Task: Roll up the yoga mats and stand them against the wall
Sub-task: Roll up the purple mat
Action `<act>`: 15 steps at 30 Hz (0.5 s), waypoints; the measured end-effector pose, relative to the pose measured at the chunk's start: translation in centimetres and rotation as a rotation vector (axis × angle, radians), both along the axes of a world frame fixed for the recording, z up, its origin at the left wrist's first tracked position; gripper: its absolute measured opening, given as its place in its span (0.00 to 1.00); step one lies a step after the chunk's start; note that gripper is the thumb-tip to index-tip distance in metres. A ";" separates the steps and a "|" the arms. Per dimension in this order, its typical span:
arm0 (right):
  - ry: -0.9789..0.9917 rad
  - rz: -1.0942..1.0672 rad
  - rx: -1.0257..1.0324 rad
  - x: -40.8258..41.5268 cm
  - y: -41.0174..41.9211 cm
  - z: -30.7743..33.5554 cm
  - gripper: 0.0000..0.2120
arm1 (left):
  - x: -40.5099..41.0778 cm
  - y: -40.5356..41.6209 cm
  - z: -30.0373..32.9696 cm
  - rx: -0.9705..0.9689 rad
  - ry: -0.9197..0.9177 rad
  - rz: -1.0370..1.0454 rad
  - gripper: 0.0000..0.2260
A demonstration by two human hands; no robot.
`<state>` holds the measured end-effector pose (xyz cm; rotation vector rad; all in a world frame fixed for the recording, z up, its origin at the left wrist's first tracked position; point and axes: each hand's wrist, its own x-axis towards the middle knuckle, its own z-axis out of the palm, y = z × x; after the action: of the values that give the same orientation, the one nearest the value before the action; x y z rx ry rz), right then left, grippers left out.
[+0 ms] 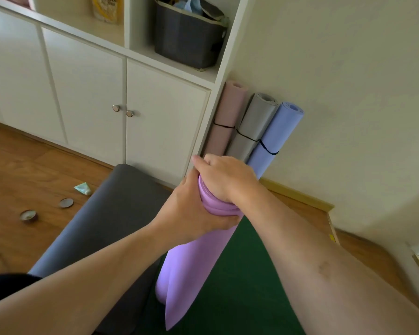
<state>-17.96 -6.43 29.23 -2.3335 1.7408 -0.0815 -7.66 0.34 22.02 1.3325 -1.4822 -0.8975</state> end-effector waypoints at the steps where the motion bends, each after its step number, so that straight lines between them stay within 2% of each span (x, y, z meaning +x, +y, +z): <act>1: -0.003 -0.013 0.022 0.1 -0.4 -0.3 0.30 | 0.1 -0.1 0.1 -0.005 -0.012 0.003 0.46; 4: -0.010 -0.014 0.015 0.3 -0.7 0.2 0.28 | 0.9 -0.3 1.1 0.029 -0.144 -0.031 0.46; 6: -0.001 0.002 -0.008 0.1 -0.9 0.2 0.24 | 1.8 -0.5 1.9 0.065 -0.366 -0.081 0.44; 9: 0.012 0.024 -0.027 -0.4 -0.9 -0.1 0.18 | 3.3 -0.4 3.0 0.088 -0.737 -0.090 0.33; 12: -0.016 0.026 -0.010 -0.8 -0.9 0.2 0.17 | 4.6 -0.1 3.4 0.062 -0.763 -0.118 0.19; 15: -0.009 0.054 0.001 -0.8 -0.6 0.3 0.16 | 5.2 0.3 3.5 0.017 -0.737 -0.186 0.12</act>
<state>-18.74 -7.02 29.57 -2.3741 1.6719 -0.0811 -2.43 0.63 25.50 1.6534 -2.1865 -0.5405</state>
